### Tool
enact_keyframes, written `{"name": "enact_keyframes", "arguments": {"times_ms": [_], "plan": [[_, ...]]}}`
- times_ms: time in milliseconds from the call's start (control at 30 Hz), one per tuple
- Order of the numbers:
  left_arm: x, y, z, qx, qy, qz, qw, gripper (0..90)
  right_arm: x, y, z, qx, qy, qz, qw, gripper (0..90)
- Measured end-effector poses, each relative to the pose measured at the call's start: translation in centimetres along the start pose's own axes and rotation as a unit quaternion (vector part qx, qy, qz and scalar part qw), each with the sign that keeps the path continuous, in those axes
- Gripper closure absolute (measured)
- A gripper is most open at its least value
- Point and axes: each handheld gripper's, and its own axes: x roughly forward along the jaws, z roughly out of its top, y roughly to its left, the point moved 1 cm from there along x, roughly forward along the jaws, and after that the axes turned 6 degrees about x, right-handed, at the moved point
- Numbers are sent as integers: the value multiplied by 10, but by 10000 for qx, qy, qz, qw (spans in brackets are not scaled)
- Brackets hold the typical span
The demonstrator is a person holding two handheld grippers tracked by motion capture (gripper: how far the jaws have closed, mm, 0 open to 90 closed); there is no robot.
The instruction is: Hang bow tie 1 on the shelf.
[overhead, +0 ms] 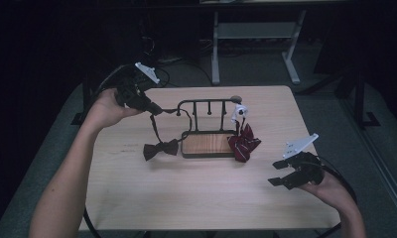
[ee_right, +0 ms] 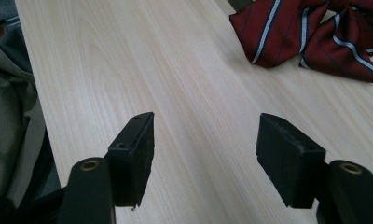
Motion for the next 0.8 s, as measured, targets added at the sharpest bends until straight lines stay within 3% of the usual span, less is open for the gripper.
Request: {"name": "enact_keyframes", "arguments": {"times_ms": [800], "plan": [[19,24,3,-250,400,18,9989,896,-3,0,-2,22,-36,-17,10000,366]]}}
